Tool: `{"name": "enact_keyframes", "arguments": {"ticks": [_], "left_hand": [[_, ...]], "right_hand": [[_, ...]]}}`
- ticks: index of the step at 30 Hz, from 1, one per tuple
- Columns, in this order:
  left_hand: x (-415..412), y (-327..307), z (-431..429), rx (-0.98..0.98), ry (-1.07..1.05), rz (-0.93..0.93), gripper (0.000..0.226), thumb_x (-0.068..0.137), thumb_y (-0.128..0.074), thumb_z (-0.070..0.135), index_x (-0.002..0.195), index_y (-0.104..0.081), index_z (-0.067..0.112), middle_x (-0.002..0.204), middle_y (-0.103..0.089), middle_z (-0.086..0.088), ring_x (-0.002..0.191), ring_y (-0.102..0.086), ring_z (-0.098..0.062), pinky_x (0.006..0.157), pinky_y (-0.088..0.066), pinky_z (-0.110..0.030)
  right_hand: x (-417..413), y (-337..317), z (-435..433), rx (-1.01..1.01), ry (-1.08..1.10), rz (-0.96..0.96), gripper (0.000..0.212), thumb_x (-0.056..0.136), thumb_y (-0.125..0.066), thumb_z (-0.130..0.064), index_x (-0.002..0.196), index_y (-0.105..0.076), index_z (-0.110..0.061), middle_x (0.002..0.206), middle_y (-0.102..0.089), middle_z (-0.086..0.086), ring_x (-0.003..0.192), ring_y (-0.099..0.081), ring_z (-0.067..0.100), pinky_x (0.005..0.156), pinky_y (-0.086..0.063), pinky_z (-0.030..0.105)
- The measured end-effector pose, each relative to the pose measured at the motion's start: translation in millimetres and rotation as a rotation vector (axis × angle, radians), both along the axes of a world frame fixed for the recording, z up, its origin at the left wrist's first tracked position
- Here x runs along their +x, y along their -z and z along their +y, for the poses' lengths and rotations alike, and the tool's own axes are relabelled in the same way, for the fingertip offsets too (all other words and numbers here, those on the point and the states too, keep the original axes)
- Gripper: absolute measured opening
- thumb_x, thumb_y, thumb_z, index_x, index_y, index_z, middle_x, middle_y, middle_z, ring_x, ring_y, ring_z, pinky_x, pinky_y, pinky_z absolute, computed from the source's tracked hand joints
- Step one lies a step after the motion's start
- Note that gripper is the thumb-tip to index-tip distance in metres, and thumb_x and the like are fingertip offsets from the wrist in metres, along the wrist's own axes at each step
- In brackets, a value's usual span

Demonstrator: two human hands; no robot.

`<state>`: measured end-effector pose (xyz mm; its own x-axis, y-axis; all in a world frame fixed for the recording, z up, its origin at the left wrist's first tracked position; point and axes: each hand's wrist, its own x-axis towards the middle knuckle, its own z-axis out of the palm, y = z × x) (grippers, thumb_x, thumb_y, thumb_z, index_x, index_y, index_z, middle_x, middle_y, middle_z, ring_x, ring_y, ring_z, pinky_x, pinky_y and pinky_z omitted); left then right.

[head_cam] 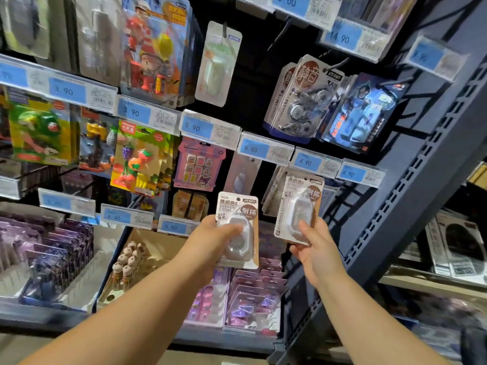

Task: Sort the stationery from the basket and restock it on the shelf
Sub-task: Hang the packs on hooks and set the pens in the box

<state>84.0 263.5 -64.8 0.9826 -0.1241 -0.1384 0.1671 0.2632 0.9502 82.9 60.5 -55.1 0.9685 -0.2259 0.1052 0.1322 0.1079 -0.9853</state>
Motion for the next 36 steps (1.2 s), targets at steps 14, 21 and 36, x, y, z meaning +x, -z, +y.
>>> {"name": "enact_keyframes", "arguments": {"ticks": [14, 21, 36], "left_hand": [[-3, 1, 0, -0.004, -0.006, 0.038, 0.014, 0.086, -0.057, 0.002, 0.096, -0.053, 0.011, 0.084, -0.061, -0.011, 0.067, -0.056, -0.028, 0.066, -0.04, -0.034], [-4, -1, 4, 0.006, -0.005, 0.033, 0.017, 0.086, -0.058, 0.001, 0.1, -0.052, 0.008, 0.09, -0.061, -0.012, 0.073, -0.057, -0.03, 0.064, -0.043, -0.033], [-1, -2, 7, 0.01, -0.003, 0.035, 0.019, 0.085, -0.059, 0.003, 0.102, -0.053, 0.01, 0.087, -0.058, -0.008, 0.06, -0.049, -0.018, 0.053, -0.036, -0.026]], "right_hand": [[14, 1, -9, -0.109, 0.047, -0.026, 0.025, 0.1, -0.051, -0.017, 0.11, -0.058, -0.038, 0.112, -0.066, -0.005, 0.091, -0.059, 0.015, 0.066, -0.041, 0.027], [18, 6, -5, -0.051, 0.068, -0.046, 0.023, 0.099, -0.049, -0.013, 0.117, -0.057, -0.026, 0.111, -0.065, 0.001, 0.085, -0.058, 0.015, 0.057, -0.039, 0.024], [24, 6, -5, -0.076, 0.156, -0.081, 0.022, 0.1, -0.047, -0.013, 0.111, -0.057, -0.029, 0.104, -0.062, 0.001, 0.075, -0.054, 0.014, 0.051, -0.037, 0.02]]}}
